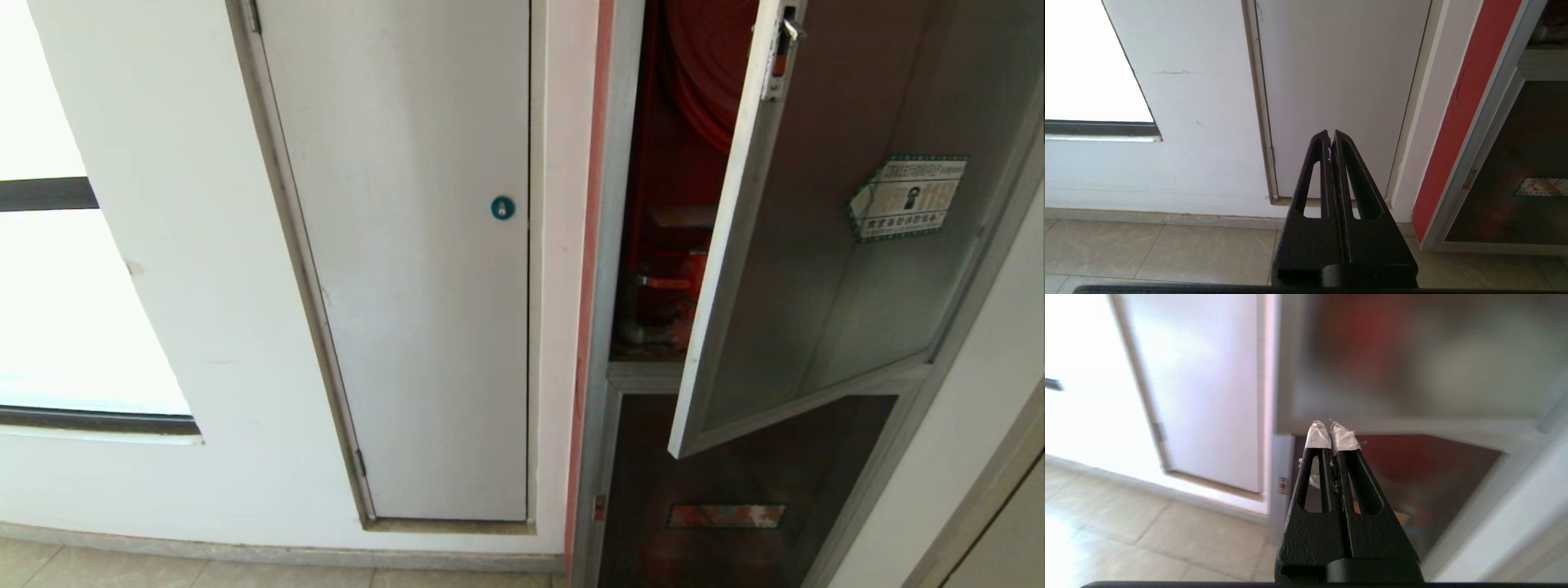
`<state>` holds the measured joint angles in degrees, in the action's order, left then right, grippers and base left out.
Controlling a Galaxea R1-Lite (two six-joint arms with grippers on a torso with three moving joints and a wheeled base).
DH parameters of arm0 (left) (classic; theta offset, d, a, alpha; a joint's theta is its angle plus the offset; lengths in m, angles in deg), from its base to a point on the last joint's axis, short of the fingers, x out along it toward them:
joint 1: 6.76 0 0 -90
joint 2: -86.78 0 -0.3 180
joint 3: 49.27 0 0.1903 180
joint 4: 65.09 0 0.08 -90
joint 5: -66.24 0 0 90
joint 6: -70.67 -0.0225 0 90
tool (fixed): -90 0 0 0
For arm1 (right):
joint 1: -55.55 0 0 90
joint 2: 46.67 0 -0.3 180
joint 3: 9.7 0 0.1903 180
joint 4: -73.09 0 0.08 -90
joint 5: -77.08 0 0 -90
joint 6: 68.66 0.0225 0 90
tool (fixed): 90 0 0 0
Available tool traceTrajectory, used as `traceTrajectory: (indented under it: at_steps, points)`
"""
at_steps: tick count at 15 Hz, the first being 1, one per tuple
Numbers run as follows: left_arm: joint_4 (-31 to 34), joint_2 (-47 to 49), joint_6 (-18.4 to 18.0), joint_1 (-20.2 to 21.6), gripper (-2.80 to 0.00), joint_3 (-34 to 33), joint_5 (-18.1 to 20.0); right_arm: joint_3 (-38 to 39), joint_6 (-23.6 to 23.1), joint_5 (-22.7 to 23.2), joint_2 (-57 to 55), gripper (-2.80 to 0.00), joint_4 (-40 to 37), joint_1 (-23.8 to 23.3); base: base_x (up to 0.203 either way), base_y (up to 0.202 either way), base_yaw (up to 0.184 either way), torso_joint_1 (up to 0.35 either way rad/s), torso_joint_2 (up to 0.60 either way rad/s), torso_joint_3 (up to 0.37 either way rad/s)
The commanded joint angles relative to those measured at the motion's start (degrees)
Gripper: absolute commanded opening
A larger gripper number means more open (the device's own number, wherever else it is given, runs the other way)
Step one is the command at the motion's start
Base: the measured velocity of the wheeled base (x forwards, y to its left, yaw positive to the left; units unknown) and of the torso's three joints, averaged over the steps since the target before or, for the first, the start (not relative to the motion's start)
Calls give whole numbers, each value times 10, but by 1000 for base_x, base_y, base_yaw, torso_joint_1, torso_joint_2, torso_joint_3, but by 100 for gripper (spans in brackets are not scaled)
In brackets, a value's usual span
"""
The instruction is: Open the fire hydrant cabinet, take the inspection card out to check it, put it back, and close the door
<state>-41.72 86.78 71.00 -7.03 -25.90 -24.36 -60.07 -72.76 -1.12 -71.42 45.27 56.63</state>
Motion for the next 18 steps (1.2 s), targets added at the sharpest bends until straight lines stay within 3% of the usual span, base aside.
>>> traceTrajectory:
  at_steps: [1, 3, 6, 9, 11, 15, 18]
  points:
    - [0, 0, 0, 0, -280, 0, 0, -34, 0, 30, -141, -280, 58, 3, 0, 0, 0, 0, 0, 0]
    - [0, 0, 0, 0, -280, 0, 0, -52, 5, 48, -229, -280, 125, 25, 0, 0, 0, 0, 0, 0]
    - [0, 0, 0, 0, -280, 0, 0, -114, 65, 45, -355, -280, 191, 93, 0, 0, 0, 0, 0, 0]
    - [0, 1, 0, 0, -280, 0, 0, -188, 136, 13, -458, -280, 216, 169, 0, 0, 0, 0, 0, 0]
    - [0, 1, 0, 0, -280, 0, 0, -210, 160, -18, -520, -280, 255, 211, 0, 0, 0, 0, 0, 0]
    - [0, 0, 0, 0, -280, 0, 0, -262, 164, -196, -654, -280, 380, 335, 0, 0, 0, 0, 0, 0]
    - [0, 1, 0, 0, -280, 0, 0, -313, 126, -298, -691, -280, 407, 370, 0, 0, 0, 0, 0, 0]
